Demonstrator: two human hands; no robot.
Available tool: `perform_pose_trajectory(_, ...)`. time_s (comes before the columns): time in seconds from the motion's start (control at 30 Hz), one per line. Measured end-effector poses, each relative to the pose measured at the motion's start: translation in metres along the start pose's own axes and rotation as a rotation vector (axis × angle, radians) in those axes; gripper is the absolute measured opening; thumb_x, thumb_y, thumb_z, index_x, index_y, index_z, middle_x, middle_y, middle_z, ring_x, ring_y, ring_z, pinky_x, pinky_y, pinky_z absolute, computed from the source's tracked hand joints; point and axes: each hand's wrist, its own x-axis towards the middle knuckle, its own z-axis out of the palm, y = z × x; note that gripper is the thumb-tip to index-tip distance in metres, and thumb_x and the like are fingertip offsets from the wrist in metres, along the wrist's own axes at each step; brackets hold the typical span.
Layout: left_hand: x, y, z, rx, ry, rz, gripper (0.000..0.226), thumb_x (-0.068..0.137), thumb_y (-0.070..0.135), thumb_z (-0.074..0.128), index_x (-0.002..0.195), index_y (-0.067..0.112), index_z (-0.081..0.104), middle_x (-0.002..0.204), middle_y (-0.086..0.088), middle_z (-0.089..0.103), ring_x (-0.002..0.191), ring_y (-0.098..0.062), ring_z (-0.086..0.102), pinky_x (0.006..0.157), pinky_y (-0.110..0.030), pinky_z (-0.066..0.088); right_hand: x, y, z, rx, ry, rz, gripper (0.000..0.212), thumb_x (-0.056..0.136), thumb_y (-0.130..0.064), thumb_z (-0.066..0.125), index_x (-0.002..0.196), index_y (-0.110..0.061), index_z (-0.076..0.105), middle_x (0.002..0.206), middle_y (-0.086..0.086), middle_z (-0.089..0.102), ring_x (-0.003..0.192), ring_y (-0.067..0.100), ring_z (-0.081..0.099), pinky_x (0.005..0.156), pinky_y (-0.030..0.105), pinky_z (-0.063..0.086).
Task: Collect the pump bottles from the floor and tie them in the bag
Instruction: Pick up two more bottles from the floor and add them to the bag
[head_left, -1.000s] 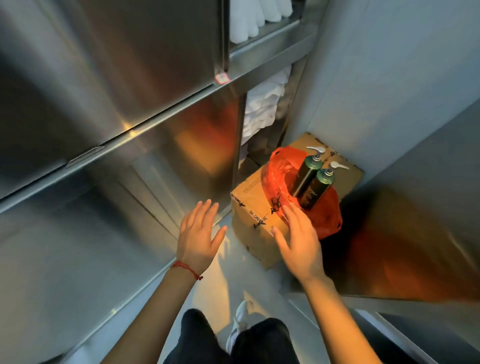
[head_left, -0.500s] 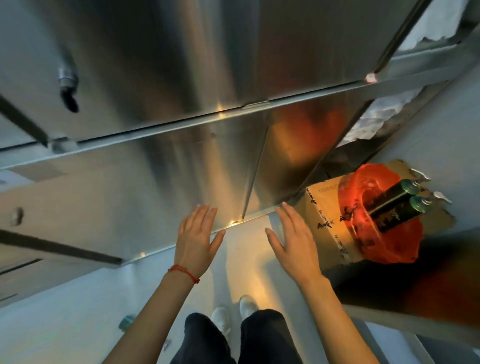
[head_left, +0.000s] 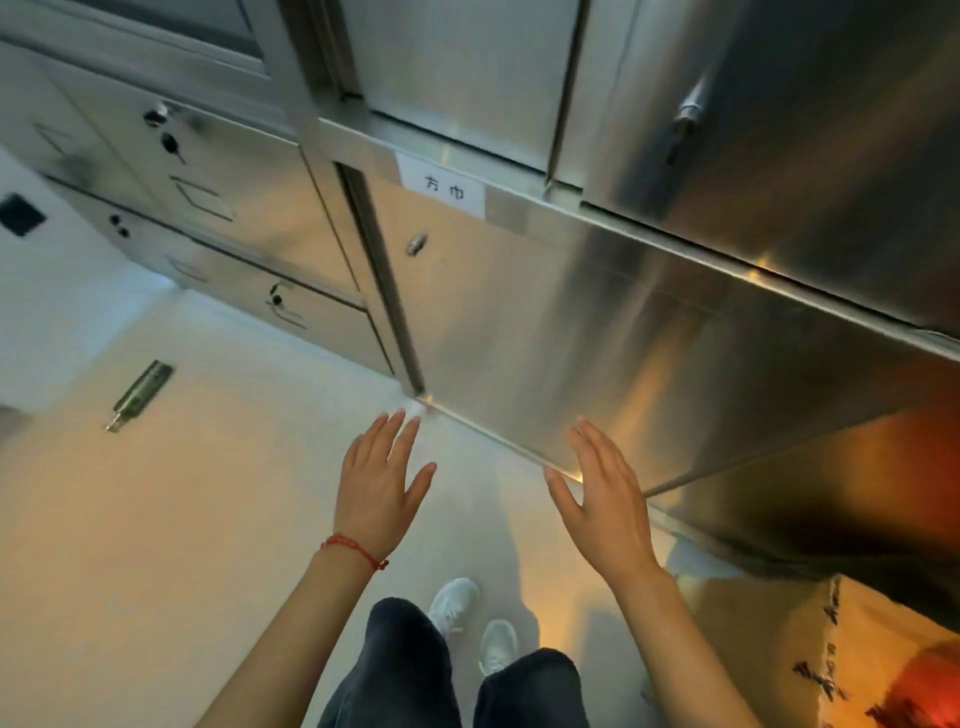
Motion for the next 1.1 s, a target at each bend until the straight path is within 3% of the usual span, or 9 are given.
perform_pose_trajectory(0.17, -0.046, -0.044, -0.005, -0.014, 0.08, -0.242, 0.062, 0.086, 0.05, 0.031, 0.128, 0.007, 0.048, 0.133, -0.017, 0.052, 0.125, -0.036, 0.046, 0.101, -0.049, 0.037, 0.009, -0.027, 0.025, 0.024, -0.147, -0.135, 0.053, 0.093, -0.041, 0.042, 0.14, -0.02, 0.03, 0.152, 0.002, 0.028, 0.14, 0.02, 0.024, 0.111, 0.03, 0.02)
perform_pose_trajectory(0.33, -0.077, -0.078, -0.019, -0.023, 0.109, -0.379, 0.071, 0.09, 0.058, 0.016, 0.127, 0.007, 0.049, 0.132, -0.018, 0.053, 0.123, -0.037, 0.047, 0.099, -0.05, 0.039, 0.014, -0.064, 0.05, 0.055, -0.248, -0.209, 0.053, 0.092, -0.04, 0.043, 0.14, -0.022, 0.029, 0.152, 0.001, 0.027, 0.14, 0.019, 0.024, 0.111, 0.032, 0.022)
perform_pose_trajectory(0.5, -0.085, -0.111, -0.025, -0.052, 0.112, -0.431, 0.072, 0.091, 0.058, 0.014, 0.126, 0.005, 0.05, 0.131, -0.018, 0.053, 0.123, -0.038, 0.047, 0.098, -0.05, 0.04, 0.024, -0.096, 0.077, 0.077, -0.304, -0.222, 0.053, 0.091, -0.041, 0.042, 0.14, -0.025, 0.027, 0.152, -0.002, 0.026, 0.139, 0.016, 0.025, 0.11, 0.033, 0.027)
perform_pose_trajectory(0.73, -0.066, -0.175, -0.025, -0.075, 0.011, -0.344, 0.073, 0.09, 0.059, 0.013, 0.127, 0.006, 0.049, 0.132, -0.018, 0.053, 0.123, -0.037, 0.047, 0.099, -0.05, 0.039, 0.034, -0.128, 0.117, 0.076, -0.266, -0.074, 0.054, 0.091, -0.041, 0.043, 0.14, -0.024, 0.028, 0.152, -0.001, 0.027, 0.139, 0.017, 0.024, 0.11, 0.037, 0.028)
perform_pose_trajectory(1.1, 0.009, -0.26, -0.055, 0.02, -0.189, 0.078, 0.068, 0.091, 0.055, 0.018, 0.127, 0.007, 0.049, 0.131, -0.018, 0.053, 0.122, -0.038, 0.049, 0.098, -0.05, 0.039, 0.007, -0.19, 0.175, 0.241, -0.029, 0.34, 0.052, 0.092, -0.038, 0.044, 0.14, -0.025, 0.029, 0.151, -0.003, 0.028, 0.138, 0.013, 0.025, 0.108, 0.032, 0.026)
